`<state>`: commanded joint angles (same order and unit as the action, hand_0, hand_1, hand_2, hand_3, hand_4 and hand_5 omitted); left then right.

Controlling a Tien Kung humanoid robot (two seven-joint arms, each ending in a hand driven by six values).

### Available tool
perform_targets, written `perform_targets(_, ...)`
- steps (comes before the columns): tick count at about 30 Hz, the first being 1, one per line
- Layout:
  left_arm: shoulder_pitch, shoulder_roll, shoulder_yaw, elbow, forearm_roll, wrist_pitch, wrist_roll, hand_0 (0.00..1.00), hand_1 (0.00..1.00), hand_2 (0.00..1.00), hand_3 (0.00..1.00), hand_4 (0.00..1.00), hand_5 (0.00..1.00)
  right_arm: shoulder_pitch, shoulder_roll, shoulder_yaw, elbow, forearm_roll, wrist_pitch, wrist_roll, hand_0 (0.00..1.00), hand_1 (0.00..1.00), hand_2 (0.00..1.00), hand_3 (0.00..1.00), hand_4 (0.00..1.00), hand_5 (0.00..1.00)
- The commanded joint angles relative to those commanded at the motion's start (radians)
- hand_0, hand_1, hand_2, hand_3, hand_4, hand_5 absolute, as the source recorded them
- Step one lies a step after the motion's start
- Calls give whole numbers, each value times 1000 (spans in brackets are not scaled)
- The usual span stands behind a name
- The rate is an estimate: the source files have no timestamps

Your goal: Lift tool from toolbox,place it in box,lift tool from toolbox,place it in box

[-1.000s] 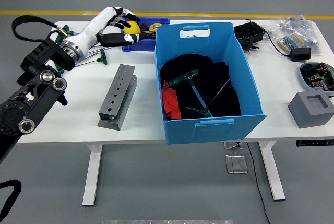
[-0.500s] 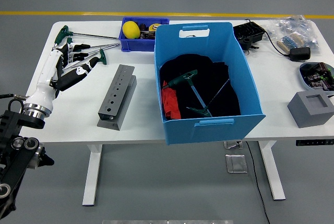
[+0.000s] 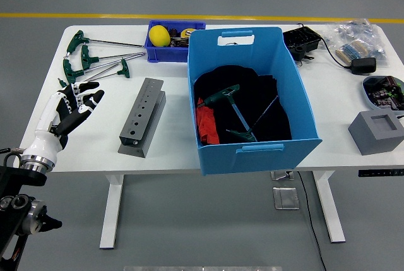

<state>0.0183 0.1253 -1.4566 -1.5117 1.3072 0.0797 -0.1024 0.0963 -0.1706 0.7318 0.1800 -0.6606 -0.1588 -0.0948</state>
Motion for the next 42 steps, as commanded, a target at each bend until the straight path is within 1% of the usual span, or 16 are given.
perform_targets(2, -7, -4, -6, 0, -3, 2, -1, 734, 724, 816, 663, 842, 487, 2, 0, 3, 0, -3, -2, 0, 639, 626, 715, 598, 898, 699)
perform_targets(5, -11, -10, -9, 6, -18, 15, -17, 734, 724, 816, 663, 842, 487, 5, 0, 6, 0, -8, -2, 1, 639, 626, 715, 598, 898, 699)
perform_targets(6, -13, -13, -10, 9, -27, 21, -23, 750, 748, 829, 710, 838, 497, 5, 0, 6, 0, -8, -3, 0, 639, 626, 715, 597, 892, 708)
perform_targets(7, -14, -16, -12, 10, -30, 24, -27, 750, 748, 829, 710, 838, 497, 5, 1, 4, 0, -7, -3, 0, 639, 626, 715, 597, 892, 708)
perform_targets(10, -19, -32, -21, 14, -36, 25, -33, 750, 748, 829, 710, 838, 497, 3, 2, 9, 0, -18, -2, -3, 639, 626, 715, 597, 892, 708)
perform_targets(13, -21, -39, -25, 15, -33, 24, -31, 743, 742, 829, 715, 839, 503, 3, 2, 12, 0, -29, -3, -7, 637, 623, 714, 596, 883, 699)
perform_targets(22, -14, -44, -41, 19, -17, 25, -35, 745, 737, 831, 721, 846, 513, 2, 1, 20, 0, -28, -5, -7, 636, 622, 713, 591, 879, 703)
perform_targets(29, -22, -40, -34, 23, -18, 7, -41, 749, 736, 834, 726, 849, 519, 3, 0, 19, 0, -23, -6, -5, 635, 622, 711, 591, 876, 701)
perform_targets(30, -23, -40, -33, 26, -20, 4, -43, 790, 794, 886, 754, 864, 558, 3, 0, 18, 0, -22, -6, -6, 636, 622, 711, 588, 874, 700)
perform_targets(35, -21, -49, -32, 36, -21, -1, -49, 790, 794, 886, 754, 864, 558, 0, 2, 15, 0, -18, -8, -8, 636, 622, 711, 588, 874, 700)
perform_targets(36, -21, -50, -31, 36, -19, -4, -47, 824, 833, 931, 800, 888, 603, -1, 2, 14, 0, -19, -8, -9, 633, 621, 711, 587, 867, 692)
perform_targets(41, -17, -47, -23, 42, 3, -26, -38, 824, 833, 931, 800, 888, 603, -5, 3, 21, 0, -35, -7, -16, 633, 621, 711, 587, 867, 692)
perform_targets(42, -16, -47, -22, 43, 7, -28, -37, 831, 845, 939, 809, 893, 618, -7, 4, 27, 0, -46, -6, -19, 633, 621, 711, 587, 867, 692)
